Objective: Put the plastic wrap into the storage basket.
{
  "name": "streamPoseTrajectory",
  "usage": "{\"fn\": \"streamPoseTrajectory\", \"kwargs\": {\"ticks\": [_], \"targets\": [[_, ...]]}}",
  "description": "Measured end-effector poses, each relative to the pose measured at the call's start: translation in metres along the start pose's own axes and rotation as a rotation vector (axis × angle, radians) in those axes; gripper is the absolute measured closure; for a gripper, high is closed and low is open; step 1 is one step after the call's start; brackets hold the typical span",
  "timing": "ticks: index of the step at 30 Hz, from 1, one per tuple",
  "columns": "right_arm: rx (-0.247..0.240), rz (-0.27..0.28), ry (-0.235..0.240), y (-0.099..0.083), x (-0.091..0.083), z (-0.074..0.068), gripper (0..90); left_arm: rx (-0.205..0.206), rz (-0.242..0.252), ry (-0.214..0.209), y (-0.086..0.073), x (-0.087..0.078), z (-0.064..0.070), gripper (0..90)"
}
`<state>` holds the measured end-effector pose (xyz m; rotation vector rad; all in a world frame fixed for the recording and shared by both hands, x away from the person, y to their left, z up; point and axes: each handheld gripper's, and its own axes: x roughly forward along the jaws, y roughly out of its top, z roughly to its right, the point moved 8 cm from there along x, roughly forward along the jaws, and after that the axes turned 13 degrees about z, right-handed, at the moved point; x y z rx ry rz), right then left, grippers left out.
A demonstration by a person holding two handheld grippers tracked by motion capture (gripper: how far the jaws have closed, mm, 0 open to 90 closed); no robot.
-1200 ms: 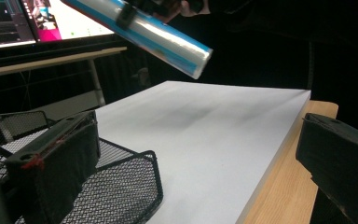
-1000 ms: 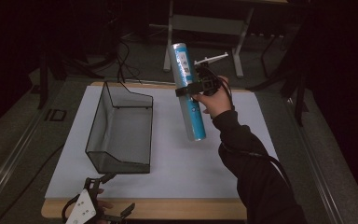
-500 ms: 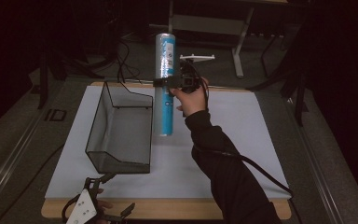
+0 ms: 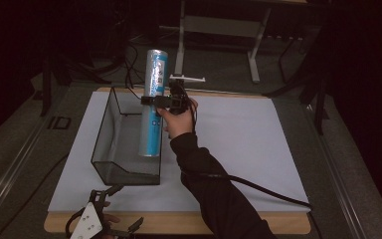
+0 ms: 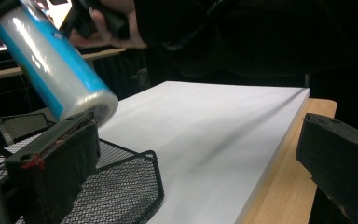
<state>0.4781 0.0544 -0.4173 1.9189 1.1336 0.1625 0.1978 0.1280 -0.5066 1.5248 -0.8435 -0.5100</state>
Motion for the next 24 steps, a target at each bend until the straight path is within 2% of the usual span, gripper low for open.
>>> {"fn": "streamPoseTrajectory", "kwargs": {"ticks": [3, 6, 11, 15, 17, 20, 24], "targets": [[0.008, 0.002, -0.024, -0.011, 0.007, 0.006, 32.1, 0.002, 0.001, 0.000, 0.000, 0.000, 0.000, 0.3], [0.005, -0.018, -0.052, -0.021, 0.013, 0.014, 32.1, 0.002, 0.001, -0.001, 0.000, 0.000, 0.000, 0.2], [0.042, -0.058, -0.068, -0.037, 0.021, 0.026, 32.1, 0.000, 0.001, -0.003, 0.000, 0.000, 0.000, 0.3], [0.027, -0.091, -0.088, -0.051, 0.025, 0.030, 32.1, 0.001, 0.000, -0.006, 0.000, 0.000, 0.001, 0.2], [0.043, -0.106, -0.094, -0.057, 0.027, 0.032, 32.1, 0.000, 0.000, -0.007, 0.000, 0.000, 0.001, 0.3], [0.035, -0.130, -0.109, -0.067, 0.029, 0.035, 32.1, -0.003, 0.000, -0.008, 0.000, 0.000, 0.001, 0.2], [0.047, -0.165, -0.126, -0.080, 0.032, 0.040, 32.0, -0.004, -0.002, -0.011, -0.001, 0.000, 0.001, 0.3]]}}
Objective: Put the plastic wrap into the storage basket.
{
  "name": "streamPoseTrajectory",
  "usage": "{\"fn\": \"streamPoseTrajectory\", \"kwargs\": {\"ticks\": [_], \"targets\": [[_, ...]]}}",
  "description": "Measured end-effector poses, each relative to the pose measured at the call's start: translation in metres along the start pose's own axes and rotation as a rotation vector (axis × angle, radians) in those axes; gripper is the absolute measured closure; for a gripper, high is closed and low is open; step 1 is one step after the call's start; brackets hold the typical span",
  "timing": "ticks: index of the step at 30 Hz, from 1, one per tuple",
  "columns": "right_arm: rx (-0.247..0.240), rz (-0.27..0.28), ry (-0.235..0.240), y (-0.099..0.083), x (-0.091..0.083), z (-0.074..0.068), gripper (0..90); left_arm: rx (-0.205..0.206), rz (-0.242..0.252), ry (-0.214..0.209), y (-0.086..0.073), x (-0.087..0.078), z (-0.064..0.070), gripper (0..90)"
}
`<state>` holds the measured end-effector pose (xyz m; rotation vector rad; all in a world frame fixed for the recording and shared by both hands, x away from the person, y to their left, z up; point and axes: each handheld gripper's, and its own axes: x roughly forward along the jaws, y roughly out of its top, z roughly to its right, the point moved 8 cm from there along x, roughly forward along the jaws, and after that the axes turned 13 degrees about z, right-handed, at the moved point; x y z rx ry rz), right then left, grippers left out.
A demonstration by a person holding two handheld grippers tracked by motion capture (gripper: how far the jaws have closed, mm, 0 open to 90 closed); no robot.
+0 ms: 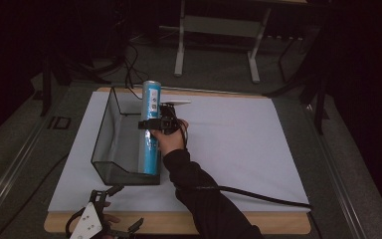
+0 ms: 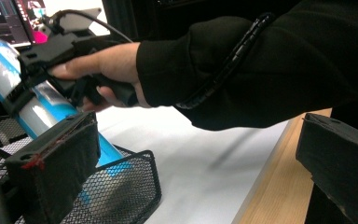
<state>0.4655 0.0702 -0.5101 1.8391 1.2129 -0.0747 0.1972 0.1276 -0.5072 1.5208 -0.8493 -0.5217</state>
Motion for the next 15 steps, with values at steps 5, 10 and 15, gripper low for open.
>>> {"fn": "streamPoseTrajectory", "kwargs": {"ticks": [5, 10, 15], "targets": [[-0.023, 0.005, -0.025, -0.0024, 0.0001, 0.0021, 31.9, 0.000, -0.001, 0.000, -0.0002, 0.0001, -0.0002, 0.3], [-0.065, 0.012, -0.057, -0.0056, 0.0035, 0.0022, 31.2, 0.000, -0.002, -0.003, -0.0004, 0.0006, 0.0004, 0.3], [-0.069, 0.017, -0.072, -0.0098, 0.0098, 0.0046, 30.8, -0.002, -0.001, -0.003, -0.0005, 0.0007, 0.0000, 0.2]]}}
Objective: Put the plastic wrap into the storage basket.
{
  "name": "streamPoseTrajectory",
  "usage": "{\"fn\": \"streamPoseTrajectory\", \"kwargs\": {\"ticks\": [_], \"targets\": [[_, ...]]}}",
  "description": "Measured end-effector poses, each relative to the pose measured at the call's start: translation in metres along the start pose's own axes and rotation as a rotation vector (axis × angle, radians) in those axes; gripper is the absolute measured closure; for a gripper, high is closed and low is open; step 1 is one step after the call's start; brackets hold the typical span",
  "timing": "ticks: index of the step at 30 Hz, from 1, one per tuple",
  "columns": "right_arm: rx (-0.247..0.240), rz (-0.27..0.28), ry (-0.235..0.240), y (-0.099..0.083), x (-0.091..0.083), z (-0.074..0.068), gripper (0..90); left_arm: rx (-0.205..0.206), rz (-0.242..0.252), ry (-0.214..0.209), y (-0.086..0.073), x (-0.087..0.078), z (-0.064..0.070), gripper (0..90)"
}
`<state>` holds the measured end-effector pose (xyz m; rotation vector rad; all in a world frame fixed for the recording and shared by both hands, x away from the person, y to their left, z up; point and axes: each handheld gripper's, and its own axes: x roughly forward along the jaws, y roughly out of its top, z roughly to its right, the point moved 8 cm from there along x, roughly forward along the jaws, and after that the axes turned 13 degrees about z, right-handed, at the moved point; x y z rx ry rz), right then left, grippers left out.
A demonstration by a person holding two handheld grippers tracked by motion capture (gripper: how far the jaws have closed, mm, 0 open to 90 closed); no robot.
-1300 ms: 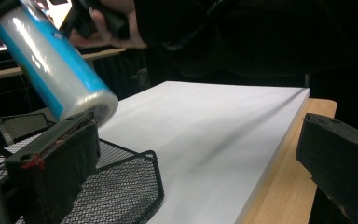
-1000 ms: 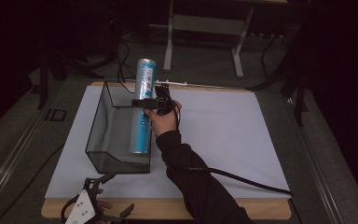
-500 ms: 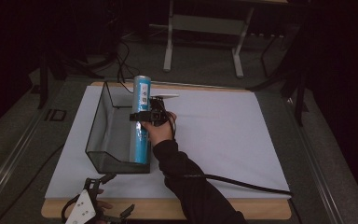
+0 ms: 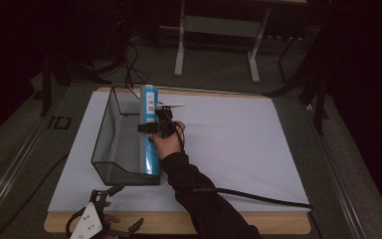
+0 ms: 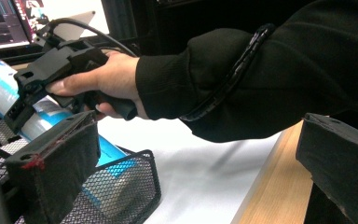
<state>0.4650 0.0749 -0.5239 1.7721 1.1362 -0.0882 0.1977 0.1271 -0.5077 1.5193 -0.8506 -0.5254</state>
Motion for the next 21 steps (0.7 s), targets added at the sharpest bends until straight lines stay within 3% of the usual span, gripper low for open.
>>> {"fn": "streamPoseTrajectory", "kwargs": {"ticks": [7, 13, 14, 18, 21], "targets": [[0.013, 0.011, -0.026, -0.009, 0.011, 0.005, 30.0, -0.002, 0.001, -0.004, 0.000, -0.001, 0.001, 0.3], [-0.087, 0.014, -0.070, -0.007, 0.009, 0.003, 27.3, -0.002, 0.000, -0.005, 0.000, -0.001, 0.001, 0.3], [-0.126, 0.013, -0.089, -0.005, 0.009, 0.003, 26.6, -0.002, -0.001, -0.006, 0.000, -0.001, 0.001, 0.2], [-0.198, 0.014, -0.128, -0.002, 0.005, 0.004, 23.2, -0.003, -0.004, -0.007, 0.000, -0.001, 0.001, 0.2], [-0.254, 0.034, -0.132, 0.005, -0.001, 0.003, 22.6, -0.003, -0.003, -0.007, 0.000, -0.001, 0.002, 0.3]]}}
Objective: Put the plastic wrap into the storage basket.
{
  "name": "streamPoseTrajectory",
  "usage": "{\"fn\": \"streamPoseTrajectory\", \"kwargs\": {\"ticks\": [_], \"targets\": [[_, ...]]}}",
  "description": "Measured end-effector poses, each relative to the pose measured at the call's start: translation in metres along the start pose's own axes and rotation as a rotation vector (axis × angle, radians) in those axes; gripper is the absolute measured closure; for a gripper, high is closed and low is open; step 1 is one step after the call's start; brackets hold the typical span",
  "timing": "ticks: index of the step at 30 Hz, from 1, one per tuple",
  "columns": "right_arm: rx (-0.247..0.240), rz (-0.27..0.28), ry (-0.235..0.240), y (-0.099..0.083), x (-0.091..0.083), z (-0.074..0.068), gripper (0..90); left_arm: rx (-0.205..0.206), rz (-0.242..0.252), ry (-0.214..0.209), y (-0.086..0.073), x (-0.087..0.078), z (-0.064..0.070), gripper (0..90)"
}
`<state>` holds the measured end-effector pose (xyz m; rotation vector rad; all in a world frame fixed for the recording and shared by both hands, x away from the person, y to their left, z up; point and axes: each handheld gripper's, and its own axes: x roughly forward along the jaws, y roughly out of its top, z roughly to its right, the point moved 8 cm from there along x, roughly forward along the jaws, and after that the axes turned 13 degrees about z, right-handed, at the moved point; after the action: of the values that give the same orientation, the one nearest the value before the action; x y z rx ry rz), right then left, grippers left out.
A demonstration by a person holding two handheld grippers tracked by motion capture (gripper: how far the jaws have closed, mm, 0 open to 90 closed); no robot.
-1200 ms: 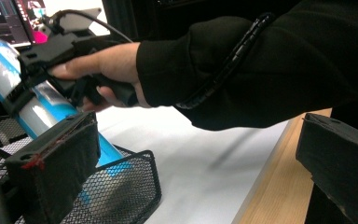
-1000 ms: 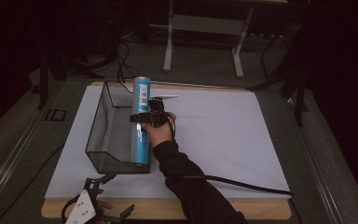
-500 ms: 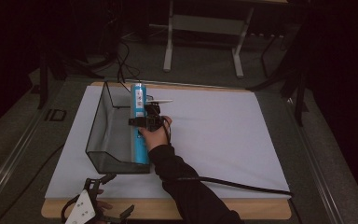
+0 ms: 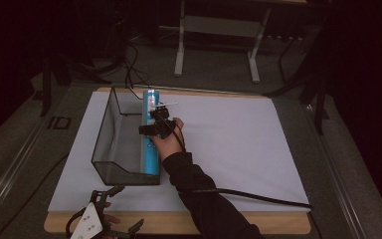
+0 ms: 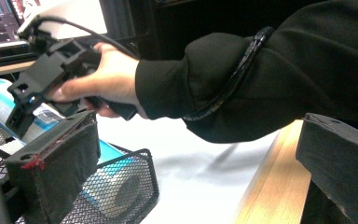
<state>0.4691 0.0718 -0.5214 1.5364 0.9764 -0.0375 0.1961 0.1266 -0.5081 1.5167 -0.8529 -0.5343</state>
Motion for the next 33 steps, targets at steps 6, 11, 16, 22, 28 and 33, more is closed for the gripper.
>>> {"fn": "streamPoseTrajectory", "kwargs": {"ticks": [6, 11, 16, 22, 28, 33], "targets": [[-0.073, 0.033, 0.046, 0.021, -0.021, -0.001, 15.1, 0.002, -0.003, 0.002, 0.000, 0.000, 0.000, 0.3], [-0.147, 0.037, 0.081, 0.027, -0.038, 0.001, 13.7, 0.000, -0.004, 0.000, -0.001, 0.001, 0.001, 0.2], [-0.232, 0.035, 0.081, 0.029, -0.055, 0.011, 13.8, 0.003, -0.010, -0.002, -0.002, 0.002, 0.001, 0.3], [-0.241, 0.055, 0.075, 0.036, -0.079, 0.037, 13.7, 0.001, -0.012, -0.004, -0.002, 0.004, 0.001, 0.2], [-0.273, 0.080, 0.047, 0.040, -0.105, 0.065, 13.8, -0.002, -0.017, -0.007, -0.003, 0.005, 0.002, 0.3], [-0.282, 0.099, 0.039, 0.036, -0.127, 0.085, 13.8, -0.003, -0.020, -0.007, -0.004, 0.006, 0.002, 0.2]]}}
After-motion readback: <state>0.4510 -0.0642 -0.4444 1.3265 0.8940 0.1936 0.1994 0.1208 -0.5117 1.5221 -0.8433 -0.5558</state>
